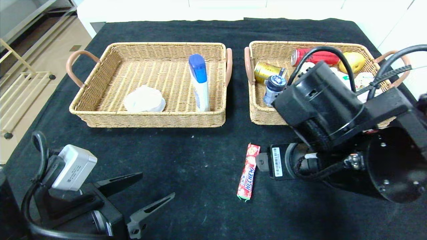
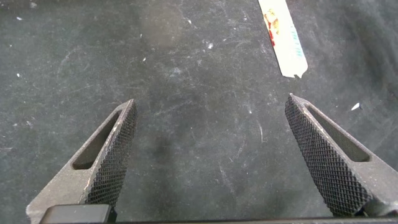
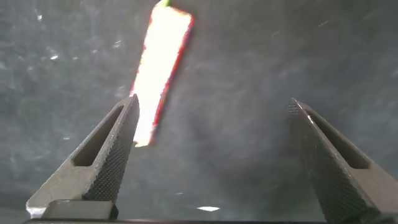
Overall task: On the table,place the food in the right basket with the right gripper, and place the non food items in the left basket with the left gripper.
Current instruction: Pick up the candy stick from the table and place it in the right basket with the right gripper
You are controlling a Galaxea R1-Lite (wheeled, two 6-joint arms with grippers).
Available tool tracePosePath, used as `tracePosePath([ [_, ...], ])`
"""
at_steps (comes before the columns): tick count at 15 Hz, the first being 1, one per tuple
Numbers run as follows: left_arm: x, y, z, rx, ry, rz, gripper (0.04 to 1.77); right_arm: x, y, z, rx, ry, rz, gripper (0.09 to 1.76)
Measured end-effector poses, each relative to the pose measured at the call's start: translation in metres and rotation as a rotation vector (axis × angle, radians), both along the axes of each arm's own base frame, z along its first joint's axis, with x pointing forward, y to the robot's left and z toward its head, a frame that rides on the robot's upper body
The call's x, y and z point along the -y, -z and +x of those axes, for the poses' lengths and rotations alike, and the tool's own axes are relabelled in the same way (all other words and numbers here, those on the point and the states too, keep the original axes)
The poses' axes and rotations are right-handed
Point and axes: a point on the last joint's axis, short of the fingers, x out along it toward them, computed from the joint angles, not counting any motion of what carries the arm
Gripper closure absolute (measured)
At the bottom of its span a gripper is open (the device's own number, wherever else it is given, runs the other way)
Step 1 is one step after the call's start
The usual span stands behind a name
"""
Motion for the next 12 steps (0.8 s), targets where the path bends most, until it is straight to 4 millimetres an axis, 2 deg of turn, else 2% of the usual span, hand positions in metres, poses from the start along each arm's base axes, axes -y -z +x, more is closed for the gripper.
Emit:
tracePosePath([
  [4, 0.0, 0.001, 0.001, -0.005, -0.003, 0.001, 0.09, -0.027, 0.012, 0.008, -0.045, 0.043, 0.018, 0.14],
  [7, -0.001, 0.0, 0.003, 0.006, -0.012, -0.008, 0.09, -0.035, 0.023, 0.014, -0.059, 0.049, 0.005, 0.14],
  [12, -0.004, -0.002, 0.005, 0.02, -0.031, -0.033, 0.09, -0.044, 0.027, 0.02, -0.058, 0.065, 0.023, 0.14],
])
